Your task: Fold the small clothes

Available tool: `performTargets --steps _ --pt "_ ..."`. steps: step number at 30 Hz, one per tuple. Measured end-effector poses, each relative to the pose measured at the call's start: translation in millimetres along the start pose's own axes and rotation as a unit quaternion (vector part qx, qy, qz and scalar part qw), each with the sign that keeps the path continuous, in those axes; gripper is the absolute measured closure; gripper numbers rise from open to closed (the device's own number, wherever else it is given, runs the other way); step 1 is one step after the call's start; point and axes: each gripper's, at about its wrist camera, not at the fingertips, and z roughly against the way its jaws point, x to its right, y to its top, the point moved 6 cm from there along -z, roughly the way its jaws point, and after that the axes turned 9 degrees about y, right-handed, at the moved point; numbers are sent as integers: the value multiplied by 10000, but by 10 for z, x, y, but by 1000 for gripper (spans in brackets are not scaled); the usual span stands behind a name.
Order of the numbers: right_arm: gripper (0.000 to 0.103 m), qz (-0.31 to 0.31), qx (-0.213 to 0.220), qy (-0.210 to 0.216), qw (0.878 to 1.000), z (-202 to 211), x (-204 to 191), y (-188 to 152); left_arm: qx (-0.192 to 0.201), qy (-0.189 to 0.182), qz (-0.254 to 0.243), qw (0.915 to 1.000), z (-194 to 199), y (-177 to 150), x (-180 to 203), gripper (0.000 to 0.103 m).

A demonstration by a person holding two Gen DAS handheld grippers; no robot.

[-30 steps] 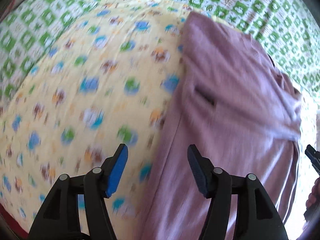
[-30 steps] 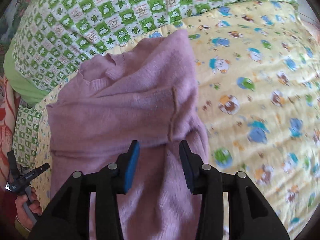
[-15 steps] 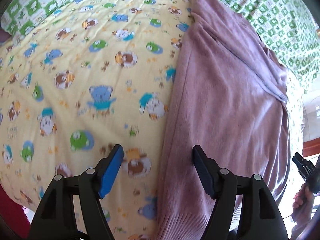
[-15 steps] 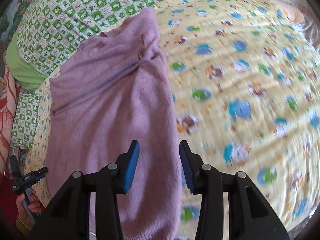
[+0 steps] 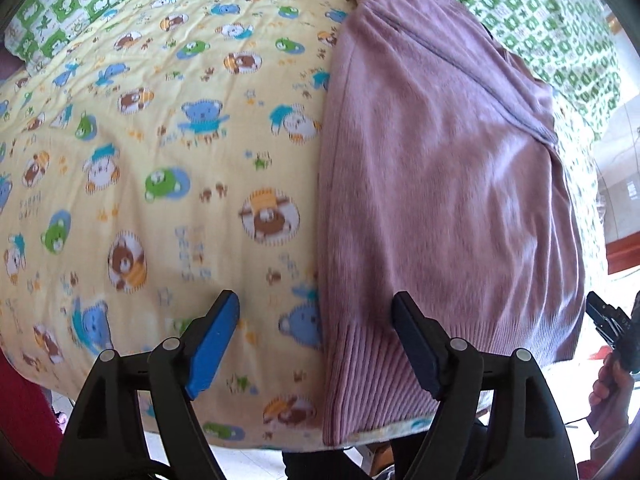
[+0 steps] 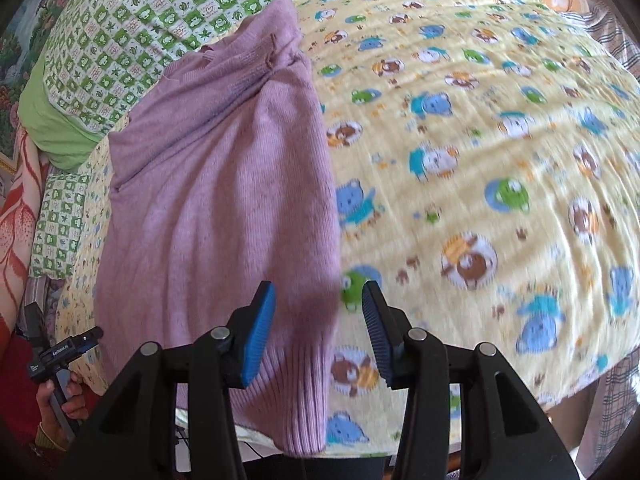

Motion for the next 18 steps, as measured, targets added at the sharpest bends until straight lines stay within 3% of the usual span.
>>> performTargets --steps 14,18 --pt "56 -240 -129 603 9978 -59 3 -291 6 42 -358 9993 -41 -331 233 24" --pt "56 -235 -124 793 9965 -101 -43 -338 78 -55 -424 9991 -56 -261 345 42"
